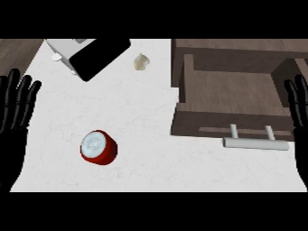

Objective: Pick up the can, place it into the drawer and close the drawer

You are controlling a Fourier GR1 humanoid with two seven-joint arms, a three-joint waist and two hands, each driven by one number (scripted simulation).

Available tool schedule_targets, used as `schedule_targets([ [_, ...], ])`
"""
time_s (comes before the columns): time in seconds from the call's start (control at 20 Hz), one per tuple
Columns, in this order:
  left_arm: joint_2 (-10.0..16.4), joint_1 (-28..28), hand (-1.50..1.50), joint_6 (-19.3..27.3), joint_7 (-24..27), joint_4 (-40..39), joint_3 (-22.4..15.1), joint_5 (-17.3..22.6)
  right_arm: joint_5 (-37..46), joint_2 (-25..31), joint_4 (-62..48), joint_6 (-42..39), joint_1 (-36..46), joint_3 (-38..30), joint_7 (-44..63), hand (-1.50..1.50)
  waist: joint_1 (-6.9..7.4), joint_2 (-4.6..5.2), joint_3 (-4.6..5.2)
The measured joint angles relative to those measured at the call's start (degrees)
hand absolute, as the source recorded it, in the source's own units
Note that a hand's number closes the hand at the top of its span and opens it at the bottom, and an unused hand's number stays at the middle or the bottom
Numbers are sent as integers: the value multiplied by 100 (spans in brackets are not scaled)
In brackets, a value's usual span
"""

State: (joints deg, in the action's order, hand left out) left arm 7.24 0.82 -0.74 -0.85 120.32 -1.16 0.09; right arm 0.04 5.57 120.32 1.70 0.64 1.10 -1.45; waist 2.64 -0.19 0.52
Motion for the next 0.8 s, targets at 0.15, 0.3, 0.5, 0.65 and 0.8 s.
schedule_targets([
  [0.15,2,-62,-150,-248,54,103,-113,249,-11,20,-90,-22,129,-37,47,-150,-125,8,-26],
  [0.3,-33,-176,-150,-691,144,293,-577,593,37,54,-20,-26,68,-57,41,-150,-208,4,-38],
  [0.5,215,-700,-150,-901,-568,232,-892,583,24,34,-203,105,-264,-135,751,-150,-235,13,-48],
  [0.65,307,-983,-150,-925,-1080,565,-1024,620,19,38,-68,118,-540,-142,1067,-150,-248,9,-51],
  [0.8,323,-1238,-150,-964,-1344,810,-1161,566,32,41,27,103,-674,-174,1219,-150,-252,9,-53],
])
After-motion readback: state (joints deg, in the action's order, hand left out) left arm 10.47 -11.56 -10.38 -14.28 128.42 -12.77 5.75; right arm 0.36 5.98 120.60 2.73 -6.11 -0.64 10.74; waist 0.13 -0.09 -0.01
